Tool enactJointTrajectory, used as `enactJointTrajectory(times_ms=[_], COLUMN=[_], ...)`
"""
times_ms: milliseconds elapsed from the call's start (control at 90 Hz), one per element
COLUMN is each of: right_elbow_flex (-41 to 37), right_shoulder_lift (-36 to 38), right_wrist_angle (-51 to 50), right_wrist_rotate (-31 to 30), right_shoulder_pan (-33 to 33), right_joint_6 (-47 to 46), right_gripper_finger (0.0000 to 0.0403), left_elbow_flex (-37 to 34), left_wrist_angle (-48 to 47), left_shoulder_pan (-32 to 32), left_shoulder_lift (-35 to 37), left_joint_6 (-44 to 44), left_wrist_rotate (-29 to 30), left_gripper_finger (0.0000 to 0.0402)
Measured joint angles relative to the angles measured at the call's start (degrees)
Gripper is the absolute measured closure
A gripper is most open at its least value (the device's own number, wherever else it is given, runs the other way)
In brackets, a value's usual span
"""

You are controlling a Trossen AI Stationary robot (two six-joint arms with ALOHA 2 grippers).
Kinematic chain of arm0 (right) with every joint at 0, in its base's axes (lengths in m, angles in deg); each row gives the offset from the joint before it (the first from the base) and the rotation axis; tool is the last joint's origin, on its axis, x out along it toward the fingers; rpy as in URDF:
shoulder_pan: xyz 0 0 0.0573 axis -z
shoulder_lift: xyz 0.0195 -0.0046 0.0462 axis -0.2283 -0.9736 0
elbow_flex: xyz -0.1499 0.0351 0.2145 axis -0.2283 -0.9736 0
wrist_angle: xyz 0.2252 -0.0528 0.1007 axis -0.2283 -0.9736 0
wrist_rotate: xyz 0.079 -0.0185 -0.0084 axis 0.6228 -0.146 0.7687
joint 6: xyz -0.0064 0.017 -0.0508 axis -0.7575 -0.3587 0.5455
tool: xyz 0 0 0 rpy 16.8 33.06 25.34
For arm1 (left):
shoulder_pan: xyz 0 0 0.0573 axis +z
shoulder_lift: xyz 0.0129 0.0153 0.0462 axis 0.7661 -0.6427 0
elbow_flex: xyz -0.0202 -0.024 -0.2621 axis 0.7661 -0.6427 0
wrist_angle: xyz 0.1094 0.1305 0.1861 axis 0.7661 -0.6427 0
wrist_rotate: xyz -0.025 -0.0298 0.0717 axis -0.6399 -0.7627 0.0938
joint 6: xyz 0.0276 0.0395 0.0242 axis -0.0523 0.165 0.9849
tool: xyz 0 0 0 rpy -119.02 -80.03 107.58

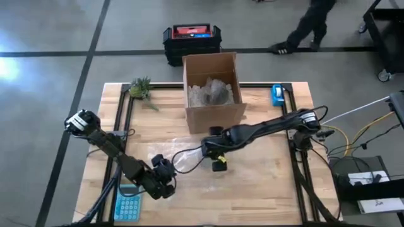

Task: Wrap mug
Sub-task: Wrap the white mug with the bubble wrap

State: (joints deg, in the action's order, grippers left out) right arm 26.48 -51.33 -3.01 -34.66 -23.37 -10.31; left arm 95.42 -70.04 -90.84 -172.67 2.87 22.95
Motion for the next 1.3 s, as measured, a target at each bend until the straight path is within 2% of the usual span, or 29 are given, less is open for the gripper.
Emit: enactJointTrajectory(times_ms=[178,389,589,744,811,911,989,1167,1300], right_elbow_flex=[-1.6,-14.9,-30.0,-37.3,-38.5,-38.9,-38.9,-37.4,-34.0], right_shoulder_lift=[4.0,7.9,10.2,10.3,10.3,10.3,10.3,10.4,11.9], right_wrist_angle=[-9.0,-7.1,5.2,14.2,16.0,16.0,16.2,16.0,8.9], right_wrist_rotate=[2.1,2.1,1.7,1.9,2.1,2.6,2.6,3.5,3.6], right_shoulder_pan=[-1.4,-5.1,-7.6,-9.5,-10.9,-13.7,-16.3,-21.1,-22.1], right_joint_6=[-2.8,-4.6,-10.6,-15.8,-18.1,-20.8,-22.6,-23.9,-24.4], right_gripper_finger=[0.0235,0.0223,0.0237,0.0253,0.0259,0.0269,0.0277,0.0292,0.0304], left_elbow_flex=[0.0,0.0,0.0,-0.1,-0.1,-0.1,-0.1,-0.1,-0.1], left_wrist_angle=[0.2,0.4,0.4,0.3,0.2,-0.4,-0.5,-1.8,-1.7], left_shoulder_pan=[0.0,-0.1,-0.1,-0.1,-0.1,-0.1,-0.1,-0.1,0.5], left_shoulder_lift=[0.0,0.0,0.0,0.0,0.0,0.6,1.1,2.8,4.1], left_joint_6=[0.0,0.0,0.0,0.0,0.5,1.5,1.5,1.5,1.6], left_wrist_rotate=[0.0,-0.6,-0.6,-0.6,-1.6,-8.0,-9.9,-8.9,-3.3], left_gripper_finger=[0.0402,0.0402,0.0402,0.0402,0.0402,0.0402,0.0402,0.0402,0.0402])
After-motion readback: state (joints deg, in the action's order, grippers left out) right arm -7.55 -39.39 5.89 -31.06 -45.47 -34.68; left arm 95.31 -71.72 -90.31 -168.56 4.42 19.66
